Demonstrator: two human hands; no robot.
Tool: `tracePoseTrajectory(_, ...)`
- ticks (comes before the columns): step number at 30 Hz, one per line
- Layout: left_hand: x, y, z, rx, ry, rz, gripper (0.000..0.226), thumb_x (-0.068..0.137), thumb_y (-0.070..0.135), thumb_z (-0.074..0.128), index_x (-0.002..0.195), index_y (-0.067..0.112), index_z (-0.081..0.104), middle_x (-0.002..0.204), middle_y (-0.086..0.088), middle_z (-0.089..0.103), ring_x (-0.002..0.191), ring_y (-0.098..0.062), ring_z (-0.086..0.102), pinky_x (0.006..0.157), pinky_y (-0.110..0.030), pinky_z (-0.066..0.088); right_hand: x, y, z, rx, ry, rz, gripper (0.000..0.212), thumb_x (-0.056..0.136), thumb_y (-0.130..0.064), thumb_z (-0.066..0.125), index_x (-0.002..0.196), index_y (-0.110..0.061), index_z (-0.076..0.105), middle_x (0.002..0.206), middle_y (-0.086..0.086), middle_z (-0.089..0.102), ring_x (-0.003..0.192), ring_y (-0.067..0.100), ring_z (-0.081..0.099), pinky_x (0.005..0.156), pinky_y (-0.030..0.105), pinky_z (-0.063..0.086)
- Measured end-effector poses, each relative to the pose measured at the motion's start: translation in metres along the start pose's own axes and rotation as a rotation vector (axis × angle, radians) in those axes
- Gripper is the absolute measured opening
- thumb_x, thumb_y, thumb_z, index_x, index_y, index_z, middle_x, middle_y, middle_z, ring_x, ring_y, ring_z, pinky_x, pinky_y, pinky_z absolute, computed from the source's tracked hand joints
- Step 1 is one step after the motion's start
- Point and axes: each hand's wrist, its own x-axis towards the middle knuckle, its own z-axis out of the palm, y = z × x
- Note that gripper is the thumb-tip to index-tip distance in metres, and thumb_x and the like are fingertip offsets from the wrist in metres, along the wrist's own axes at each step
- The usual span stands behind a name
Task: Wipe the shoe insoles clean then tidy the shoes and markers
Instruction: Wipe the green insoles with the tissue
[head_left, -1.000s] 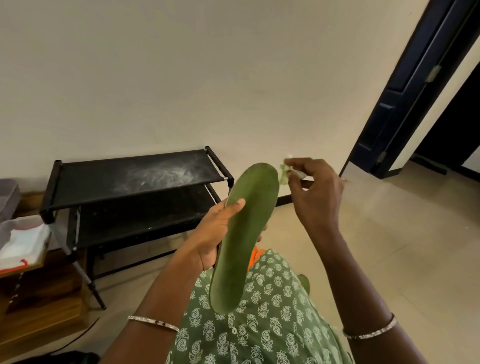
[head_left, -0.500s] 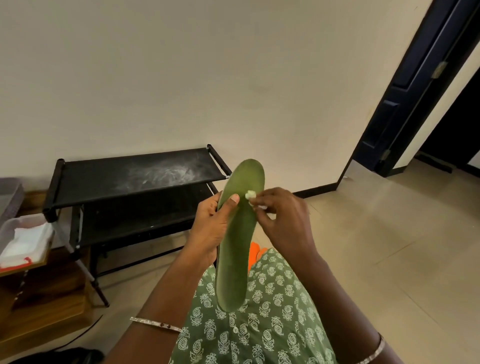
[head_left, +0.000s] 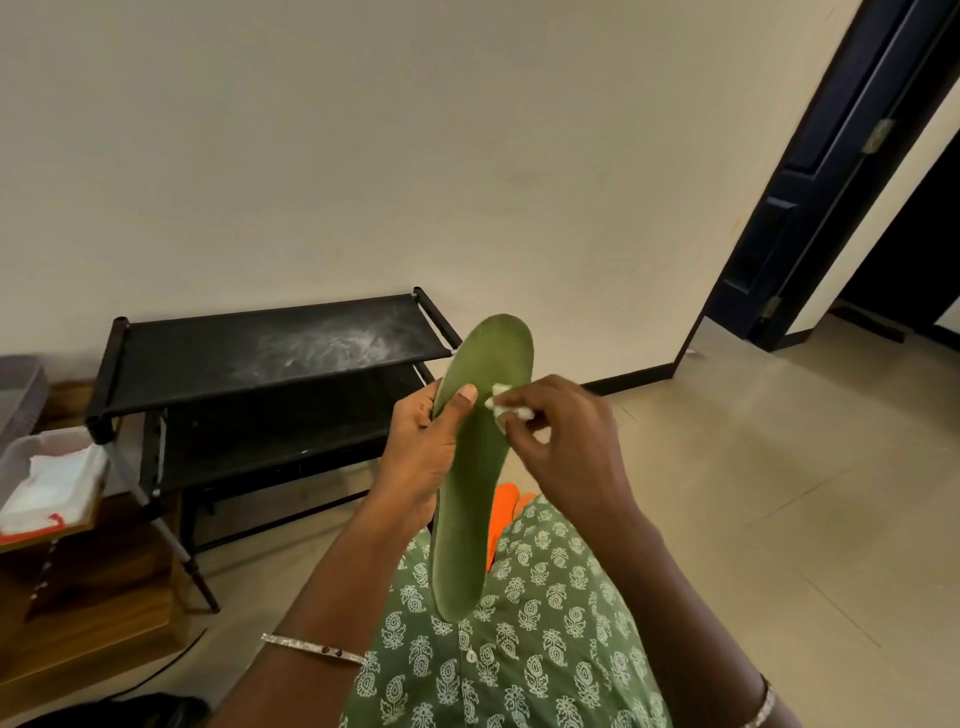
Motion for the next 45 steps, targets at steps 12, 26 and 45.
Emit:
tracePoseTrajectory(12, -0.004, -0.002, 0.006, 0.112, -0.155, -0.031, 0.02, 0.1, 0.016, 0.058, 0.115, 0.009, 0.069, 0.098, -0.007, 0.077, 0.087, -0.019, 0.074, 0.068, -0.024, 0.056, 0.036, 0.011, -0.009, 0.041, 0.292, 0.168, 0.008, 0.085, -0.011, 0.07, 0.09, -0.018, 0.071, 0.088, -0.005, 0.067, 0.074, 0.005, 0.063, 0.068, 0.034, 0.055)
tracePoseTrajectory(26, 0.002, 0.001, 0.0, -0.069, 0.031, -0.076, 0.023, 0.102, 0.024, 0.056, 0.114, 0.011, 0.071, 0.103, -0.013, 0.076, 0.097, -0.028, 0.072, 0.082, -0.037, 0.06, 0.012, 0.003, 0.006, 0.073, 0.068, 0.084, 0.015, 0.085, -0.007, 0.072, 0.096, -0.017, 0.076, 0.093, -0.004, 0.071, 0.08, 0.008, 0.065, 0.07, 0.031, 0.057)
tracePoseTrajectory(45, 0.001, 0.003, -0.006, 0.135, -0.23, -0.206, 0.023, 0.101, 0.012, 0.054, 0.119, 0.01, 0.068, 0.099, -0.005, 0.074, 0.085, -0.014, 0.07, 0.072, -0.026, 0.057, -0.01, 0.0, 0.006, 0.075, 0.213, 0.213, 0.02, 0.081, -0.009, 0.079, 0.098, -0.019, 0.076, 0.098, -0.007, 0.07, 0.084, -0.001, 0.062, 0.074, 0.006, 0.047)
